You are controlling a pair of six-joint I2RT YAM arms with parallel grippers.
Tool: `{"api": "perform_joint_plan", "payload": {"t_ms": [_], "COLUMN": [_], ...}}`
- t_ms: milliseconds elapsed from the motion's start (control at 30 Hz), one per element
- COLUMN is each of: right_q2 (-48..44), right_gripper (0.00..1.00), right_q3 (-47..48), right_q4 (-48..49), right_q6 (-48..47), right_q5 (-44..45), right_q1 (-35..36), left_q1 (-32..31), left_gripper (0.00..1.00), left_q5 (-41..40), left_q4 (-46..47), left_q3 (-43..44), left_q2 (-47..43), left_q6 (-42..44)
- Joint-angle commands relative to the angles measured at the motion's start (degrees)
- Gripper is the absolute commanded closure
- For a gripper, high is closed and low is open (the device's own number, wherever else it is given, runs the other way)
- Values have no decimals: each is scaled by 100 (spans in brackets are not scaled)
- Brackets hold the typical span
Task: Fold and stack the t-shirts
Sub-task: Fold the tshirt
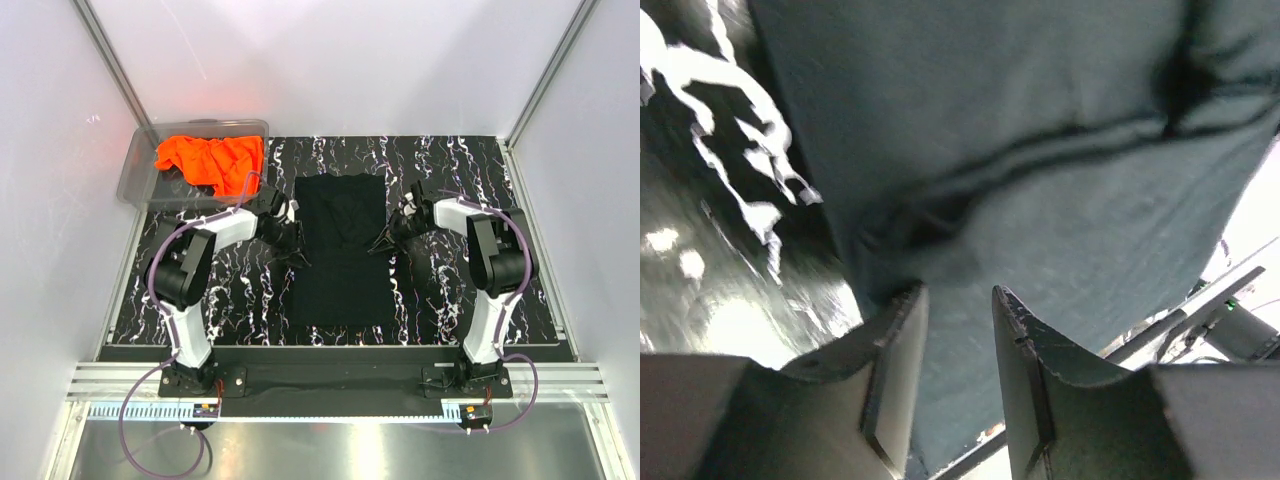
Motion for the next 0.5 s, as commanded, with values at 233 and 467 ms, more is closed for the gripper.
{"api": "perform_joint_plan", "payload": {"t_ms": [233,467], "right_q2": [688,338], "right_gripper": [87,81], "right_q3": [338,592], "right_q4": [0,-989], "right_q6": [-227,-902], "right_q5": [-277,257], "right_q1": [-987,-1366], "left_q1": [347,338], "left_gripper": [62,57], "left_q5": [598,545], "left_q4": [-142,-379], "left_q3": [653,513], "left_q2": [730,-102], "left_q6": [517,500]}}
